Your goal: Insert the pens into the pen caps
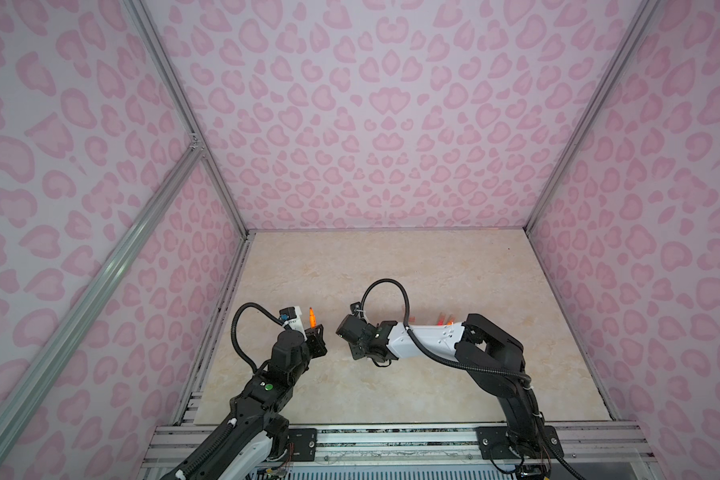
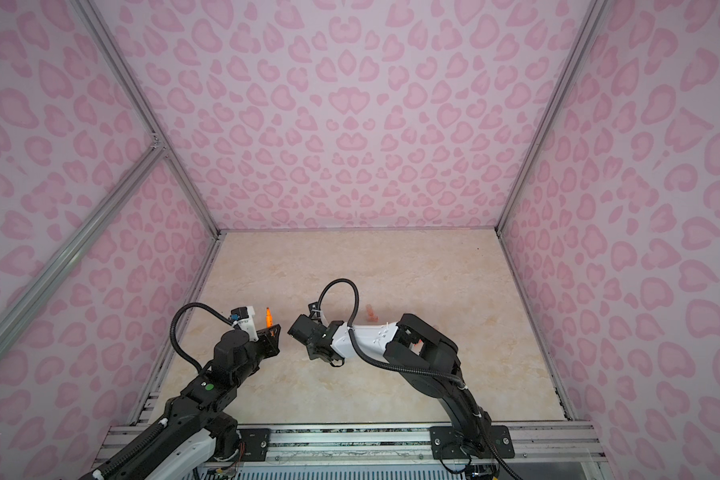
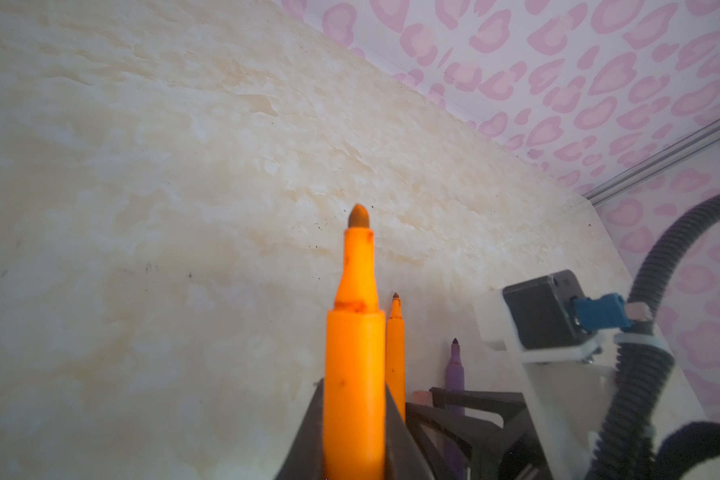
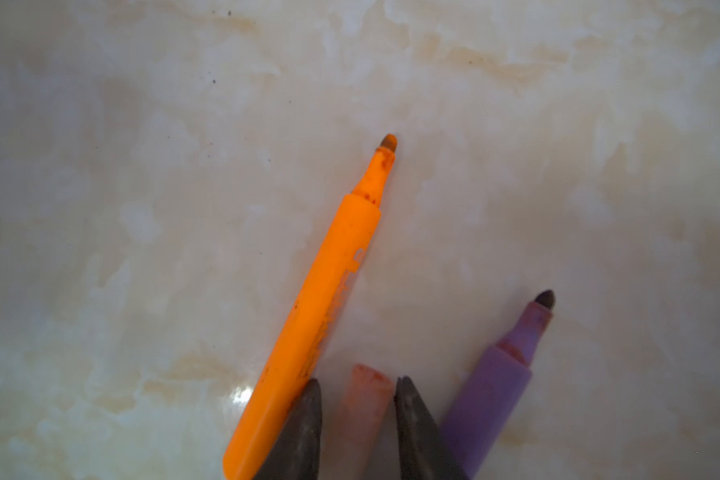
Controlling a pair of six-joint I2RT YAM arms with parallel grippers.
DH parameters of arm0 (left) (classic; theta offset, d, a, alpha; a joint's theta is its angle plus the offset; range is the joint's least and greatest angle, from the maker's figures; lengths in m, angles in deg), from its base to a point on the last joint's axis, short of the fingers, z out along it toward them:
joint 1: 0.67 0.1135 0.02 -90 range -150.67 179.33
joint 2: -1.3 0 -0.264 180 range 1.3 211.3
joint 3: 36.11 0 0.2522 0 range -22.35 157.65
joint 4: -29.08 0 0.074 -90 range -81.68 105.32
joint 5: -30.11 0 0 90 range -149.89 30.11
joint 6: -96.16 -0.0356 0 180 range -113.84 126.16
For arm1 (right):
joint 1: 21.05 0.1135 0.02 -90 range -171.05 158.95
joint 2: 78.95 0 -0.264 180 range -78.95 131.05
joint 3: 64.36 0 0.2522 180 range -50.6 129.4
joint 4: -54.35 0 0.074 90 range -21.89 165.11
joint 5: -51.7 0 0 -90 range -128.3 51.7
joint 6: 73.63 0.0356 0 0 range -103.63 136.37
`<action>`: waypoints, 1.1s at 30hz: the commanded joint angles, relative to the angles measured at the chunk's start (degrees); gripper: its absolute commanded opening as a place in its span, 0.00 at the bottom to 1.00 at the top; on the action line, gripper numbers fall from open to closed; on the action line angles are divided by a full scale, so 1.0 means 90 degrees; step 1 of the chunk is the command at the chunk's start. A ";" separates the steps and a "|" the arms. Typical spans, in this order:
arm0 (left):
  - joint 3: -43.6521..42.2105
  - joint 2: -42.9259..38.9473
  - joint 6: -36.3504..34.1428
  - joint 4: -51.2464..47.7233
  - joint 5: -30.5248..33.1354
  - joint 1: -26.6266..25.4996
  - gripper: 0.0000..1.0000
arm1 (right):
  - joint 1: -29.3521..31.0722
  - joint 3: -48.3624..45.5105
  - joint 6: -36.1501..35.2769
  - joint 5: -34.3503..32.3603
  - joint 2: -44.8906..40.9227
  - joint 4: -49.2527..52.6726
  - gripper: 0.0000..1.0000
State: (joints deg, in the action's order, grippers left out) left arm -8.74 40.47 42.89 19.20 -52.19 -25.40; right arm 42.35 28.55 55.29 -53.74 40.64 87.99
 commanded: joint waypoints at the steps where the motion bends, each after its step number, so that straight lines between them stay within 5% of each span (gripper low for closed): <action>1: -0.0052 -0.0017 -0.0007 0.0067 0.0000 0.0013 0.03 | 0.0030 -0.0067 0.0121 -0.0143 0.0069 0.0125 0.30; 8: -0.0057 -0.0054 0.0001 0.0075 -0.0035 0.0014 0.03 | 0.0032 0.0204 0.0200 -0.0450 0.0294 0.0509 0.17; 22: 0.0007 -0.0076 -0.0019 0.0039 -0.0171 0.0013 0.03 | -0.0130 0.0220 -0.0122 -0.0705 -0.0665 0.0507 0.13; 33: 0.0184 0.0075 -0.0146 -0.0009 -0.0550 0.0014 0.03 | -0.0204 -0.1747 -0.0575 -0.0999 -0.2133 -0.0013 0.14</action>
State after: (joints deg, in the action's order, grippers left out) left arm -8.11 40.98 42.43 18.34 -55.66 -25.37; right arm 40.45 16.95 52.20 -60.95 22.58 89.85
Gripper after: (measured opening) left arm 0.178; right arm 0.141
